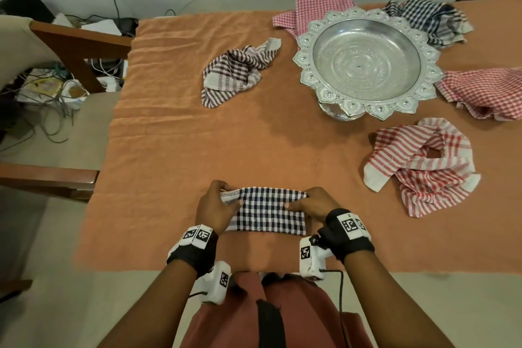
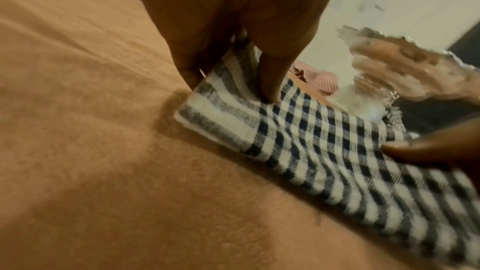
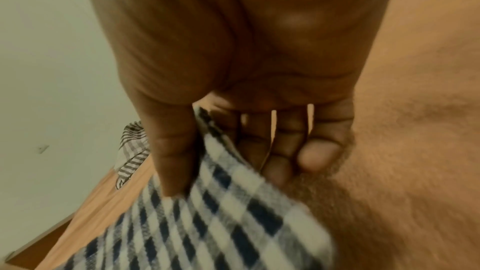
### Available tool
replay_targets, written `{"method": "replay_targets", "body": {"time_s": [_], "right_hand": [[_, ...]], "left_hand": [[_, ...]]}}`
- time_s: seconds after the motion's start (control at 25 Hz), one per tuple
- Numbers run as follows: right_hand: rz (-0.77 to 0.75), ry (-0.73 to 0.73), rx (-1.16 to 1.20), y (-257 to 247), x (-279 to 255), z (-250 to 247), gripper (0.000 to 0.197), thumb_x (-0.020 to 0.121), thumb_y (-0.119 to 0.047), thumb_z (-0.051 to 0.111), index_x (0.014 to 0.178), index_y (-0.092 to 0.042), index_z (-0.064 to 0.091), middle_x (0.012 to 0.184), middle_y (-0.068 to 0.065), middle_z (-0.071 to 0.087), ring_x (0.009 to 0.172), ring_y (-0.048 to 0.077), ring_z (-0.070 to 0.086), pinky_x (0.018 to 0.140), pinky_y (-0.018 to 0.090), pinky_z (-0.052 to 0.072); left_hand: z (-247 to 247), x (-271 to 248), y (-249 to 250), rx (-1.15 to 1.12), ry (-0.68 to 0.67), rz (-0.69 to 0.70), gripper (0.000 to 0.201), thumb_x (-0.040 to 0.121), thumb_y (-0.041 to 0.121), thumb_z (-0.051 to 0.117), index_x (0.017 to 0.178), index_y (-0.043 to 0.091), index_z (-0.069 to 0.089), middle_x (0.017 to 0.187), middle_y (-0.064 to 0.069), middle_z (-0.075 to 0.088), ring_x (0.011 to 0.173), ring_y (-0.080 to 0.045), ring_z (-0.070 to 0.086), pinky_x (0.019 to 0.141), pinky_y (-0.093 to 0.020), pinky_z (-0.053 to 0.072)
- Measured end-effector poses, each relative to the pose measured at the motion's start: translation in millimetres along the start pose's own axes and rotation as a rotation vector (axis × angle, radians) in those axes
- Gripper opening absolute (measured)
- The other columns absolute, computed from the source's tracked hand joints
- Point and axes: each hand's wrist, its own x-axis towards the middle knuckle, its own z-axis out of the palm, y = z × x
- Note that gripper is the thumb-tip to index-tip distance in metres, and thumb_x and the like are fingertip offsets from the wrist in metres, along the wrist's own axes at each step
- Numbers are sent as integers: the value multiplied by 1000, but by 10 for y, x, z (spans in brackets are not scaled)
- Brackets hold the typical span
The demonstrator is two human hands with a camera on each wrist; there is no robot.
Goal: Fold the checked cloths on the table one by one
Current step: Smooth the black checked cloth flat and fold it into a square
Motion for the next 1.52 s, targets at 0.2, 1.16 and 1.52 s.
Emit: {"method": "replay_targets", "body": {"time_s": [0.2,1.16,1.52], "right_hand": [[-148,32,238,0,126,-45,57,75,-49,71,117,-12,64,120,4,66,113,23,60,104,49,42],[-442,72,-116,-975,606,561,29,82,7,66,104,-11,61,101,12,66,86,29,67,69,39,59],[-568,177,-505,-2164,963,1427,28,83,1,63,102,-20,63,100,2,62,80,23,64,68,42,59]], "left_hand": [[24,-110,66,-249,-12,-99,13,85,21,72,77,19,61,71,4,64,63,-11,59,56,-24,41],[-454,-178,-500,-669,-86,-300,23,85,5,69,105,6,60,100,-16,70,87,-29,70,76,-45,59],[-1226,534,-900,-721,104,-248,23,81,7,74,97,16,61,93,-5,70,82,-28,70,73,-45,58]]}}
